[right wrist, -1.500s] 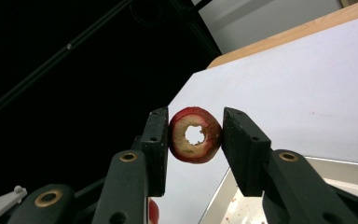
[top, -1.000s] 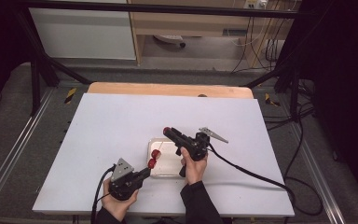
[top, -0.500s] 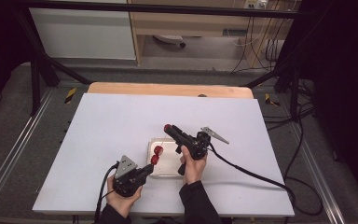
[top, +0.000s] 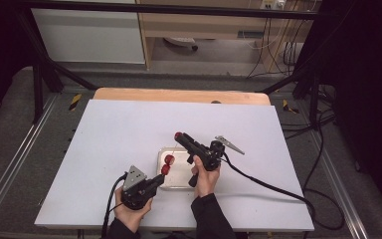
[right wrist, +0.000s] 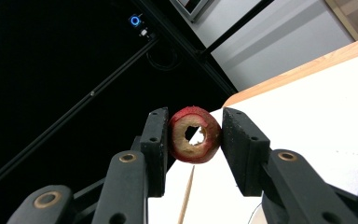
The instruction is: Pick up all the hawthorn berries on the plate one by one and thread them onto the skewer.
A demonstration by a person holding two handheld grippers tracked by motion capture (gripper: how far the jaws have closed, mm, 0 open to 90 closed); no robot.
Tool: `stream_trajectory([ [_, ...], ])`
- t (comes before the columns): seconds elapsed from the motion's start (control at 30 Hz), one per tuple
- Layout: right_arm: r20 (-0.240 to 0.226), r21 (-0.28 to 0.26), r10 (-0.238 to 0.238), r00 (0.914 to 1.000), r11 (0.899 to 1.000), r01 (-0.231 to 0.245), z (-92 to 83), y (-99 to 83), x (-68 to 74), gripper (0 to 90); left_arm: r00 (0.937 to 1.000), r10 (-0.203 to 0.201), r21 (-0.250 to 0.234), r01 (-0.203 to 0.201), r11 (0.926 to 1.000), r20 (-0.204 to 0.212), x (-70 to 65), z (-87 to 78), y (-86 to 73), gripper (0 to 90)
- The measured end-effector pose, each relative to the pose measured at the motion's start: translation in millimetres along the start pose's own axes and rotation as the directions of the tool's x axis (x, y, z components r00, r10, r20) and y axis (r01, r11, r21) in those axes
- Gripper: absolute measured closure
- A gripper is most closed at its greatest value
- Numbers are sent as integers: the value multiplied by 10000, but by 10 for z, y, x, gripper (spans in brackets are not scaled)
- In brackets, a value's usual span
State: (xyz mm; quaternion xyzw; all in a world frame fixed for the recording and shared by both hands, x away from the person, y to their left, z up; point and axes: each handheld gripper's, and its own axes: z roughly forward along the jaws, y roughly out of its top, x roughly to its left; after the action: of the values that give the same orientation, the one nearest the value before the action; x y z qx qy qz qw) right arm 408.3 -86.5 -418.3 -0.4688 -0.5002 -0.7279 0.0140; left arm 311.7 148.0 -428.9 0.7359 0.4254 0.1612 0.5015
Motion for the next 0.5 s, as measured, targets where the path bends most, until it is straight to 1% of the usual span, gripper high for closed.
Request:
stream_trajectory([
  [0.27,-18,38,60,10000,10000,-59,6,-27,-10,627,10000,-47,-16,46,10000,-72,4,6,3,883],
  [0.4,-72,63,182,9998,9998,-182,7,-46,-12,627,9999,-90,0,90,10000,-92,-2,14,3,883],
  [0.5,-95,63,231,9997,9997,-231,8,-64,-11,627,9997,-195,-65,194,9998,-115,-11,22,7,883],
])
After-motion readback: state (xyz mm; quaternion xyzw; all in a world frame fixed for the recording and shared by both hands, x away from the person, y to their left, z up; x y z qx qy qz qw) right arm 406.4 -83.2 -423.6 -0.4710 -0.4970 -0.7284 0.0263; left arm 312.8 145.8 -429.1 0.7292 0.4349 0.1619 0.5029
